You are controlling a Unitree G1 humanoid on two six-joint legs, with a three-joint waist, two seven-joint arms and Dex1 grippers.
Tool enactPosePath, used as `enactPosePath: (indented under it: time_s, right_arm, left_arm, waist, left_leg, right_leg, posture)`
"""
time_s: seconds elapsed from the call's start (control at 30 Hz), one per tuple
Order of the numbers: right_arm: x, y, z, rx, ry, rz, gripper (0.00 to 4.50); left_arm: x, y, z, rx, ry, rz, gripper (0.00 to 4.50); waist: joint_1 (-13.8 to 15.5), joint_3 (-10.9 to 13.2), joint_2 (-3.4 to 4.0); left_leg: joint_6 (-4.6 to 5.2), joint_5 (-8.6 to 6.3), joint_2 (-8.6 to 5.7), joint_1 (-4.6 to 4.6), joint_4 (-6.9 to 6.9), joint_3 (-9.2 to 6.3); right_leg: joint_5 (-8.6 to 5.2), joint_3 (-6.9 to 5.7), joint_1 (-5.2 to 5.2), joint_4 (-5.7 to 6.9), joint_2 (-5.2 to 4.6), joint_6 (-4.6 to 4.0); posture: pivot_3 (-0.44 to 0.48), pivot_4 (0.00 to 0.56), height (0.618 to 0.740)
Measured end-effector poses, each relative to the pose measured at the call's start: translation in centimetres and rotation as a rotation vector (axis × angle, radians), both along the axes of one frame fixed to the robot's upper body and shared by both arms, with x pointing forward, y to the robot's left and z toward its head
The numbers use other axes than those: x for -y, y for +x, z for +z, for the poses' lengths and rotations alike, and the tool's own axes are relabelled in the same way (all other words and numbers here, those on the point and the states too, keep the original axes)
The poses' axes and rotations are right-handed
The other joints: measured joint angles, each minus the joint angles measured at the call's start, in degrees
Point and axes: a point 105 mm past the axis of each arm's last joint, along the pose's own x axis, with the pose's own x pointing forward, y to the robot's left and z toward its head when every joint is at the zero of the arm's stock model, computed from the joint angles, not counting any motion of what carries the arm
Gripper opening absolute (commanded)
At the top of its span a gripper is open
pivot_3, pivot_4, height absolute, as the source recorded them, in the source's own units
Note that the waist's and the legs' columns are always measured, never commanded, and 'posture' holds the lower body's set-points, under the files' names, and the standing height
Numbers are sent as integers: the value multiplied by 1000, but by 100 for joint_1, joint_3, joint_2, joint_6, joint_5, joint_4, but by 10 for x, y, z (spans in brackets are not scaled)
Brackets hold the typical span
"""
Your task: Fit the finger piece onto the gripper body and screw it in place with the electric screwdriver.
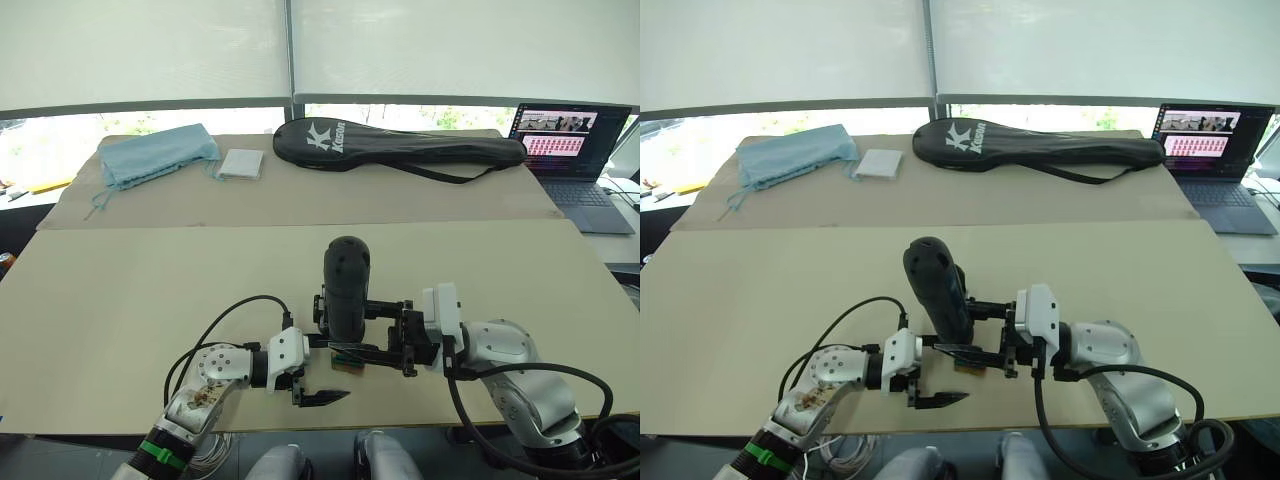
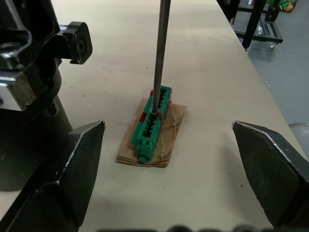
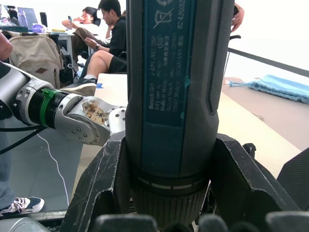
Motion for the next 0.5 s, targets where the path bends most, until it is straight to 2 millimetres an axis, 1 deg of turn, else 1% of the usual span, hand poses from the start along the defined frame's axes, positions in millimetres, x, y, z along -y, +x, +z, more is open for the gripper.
enactPosePath:
  time_s: [0.23, 0.5]
  right_arm:
    - [0, -2, 0, -2, 2, 23, 1902]
    - [1, -2, 2, -1, 6, 35, 1902]
  left_arm:
    - [-3, 0, 1, -7, -20, 13, 4453]
    - [-11, -3, 2, -12, -77, 36, 4453]
  waist:
    - [-36, 0, 0]
    - [-68, 1, -1]
  left_leg:
    - [0, 0, 0, -1, 0, 0]
    - [-1, 0, 0, -4, 0, 1]
  right_leg:
    - [0, 0, -4, 2, 1, 0]
    - [-1, 3, -12, 8, 2, -2]
  posture:
    - [0, 150, 740]
    - [0, 150, 740]
